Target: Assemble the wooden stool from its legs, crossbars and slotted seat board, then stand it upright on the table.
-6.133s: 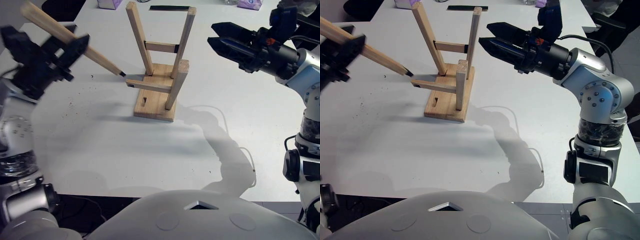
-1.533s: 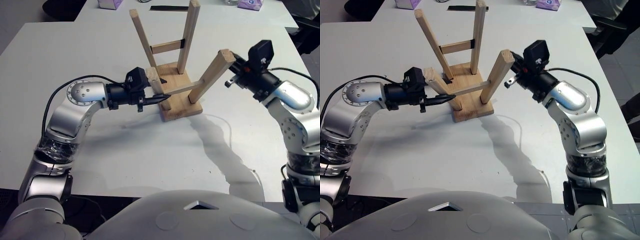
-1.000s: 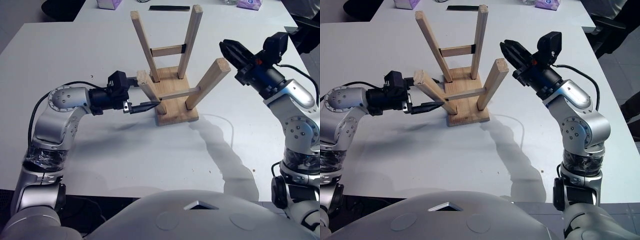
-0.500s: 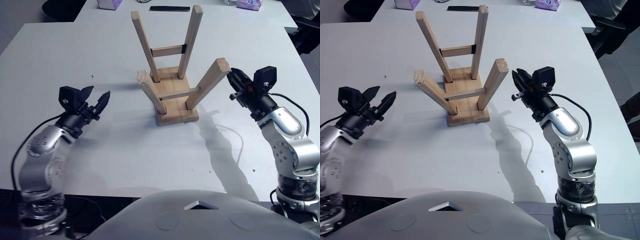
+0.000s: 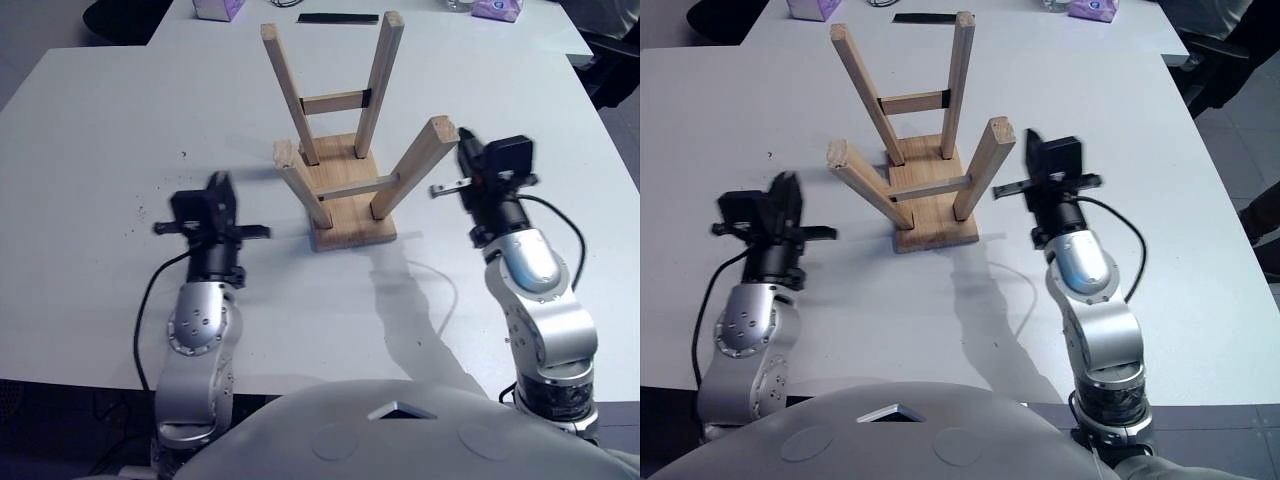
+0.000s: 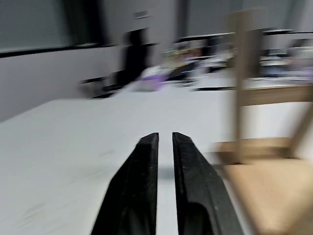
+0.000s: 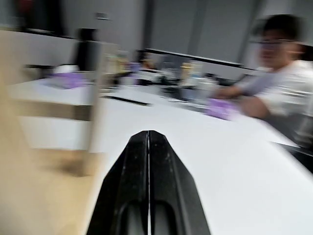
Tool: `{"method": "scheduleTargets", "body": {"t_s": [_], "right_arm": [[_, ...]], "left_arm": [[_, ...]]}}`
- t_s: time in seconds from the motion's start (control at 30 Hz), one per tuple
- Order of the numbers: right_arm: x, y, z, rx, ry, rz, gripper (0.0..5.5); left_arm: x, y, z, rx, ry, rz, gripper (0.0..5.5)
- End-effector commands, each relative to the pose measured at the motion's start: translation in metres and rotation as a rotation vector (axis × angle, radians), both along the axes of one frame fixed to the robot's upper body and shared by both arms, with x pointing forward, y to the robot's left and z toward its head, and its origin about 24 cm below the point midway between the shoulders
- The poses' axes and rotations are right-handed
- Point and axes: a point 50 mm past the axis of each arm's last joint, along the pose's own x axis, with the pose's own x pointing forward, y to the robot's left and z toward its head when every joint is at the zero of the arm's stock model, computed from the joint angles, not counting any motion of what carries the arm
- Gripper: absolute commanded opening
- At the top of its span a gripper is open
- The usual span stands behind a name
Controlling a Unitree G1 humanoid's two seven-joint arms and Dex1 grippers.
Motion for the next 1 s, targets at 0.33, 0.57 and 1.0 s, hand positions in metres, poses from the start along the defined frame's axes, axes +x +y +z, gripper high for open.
{"method": "scheduleTargets", "body": {"t_s": [0.33, 0.57, 1.0], "right_arm": [[0.007, -0.026, 0.014, -0.011, -0.081, -0.144, 0.00], [0.026, -0.025, 0.078, 0.254, -0.188, -0.016, 0.00], [0.021, 0.014, 0.128, 0.263, -0.182, 0.438, 0.00]], "left_arm": [[0.009, 0.032, 0.001, -0.044, 0.016, 0.201, 0.02], [0.043, 0.068, 0.061, -0.226, -0.169, 0.357, 0.02], [0.044, -0.005, 0.130, -0.318, -0.166, -0.464, 0.02]]}}
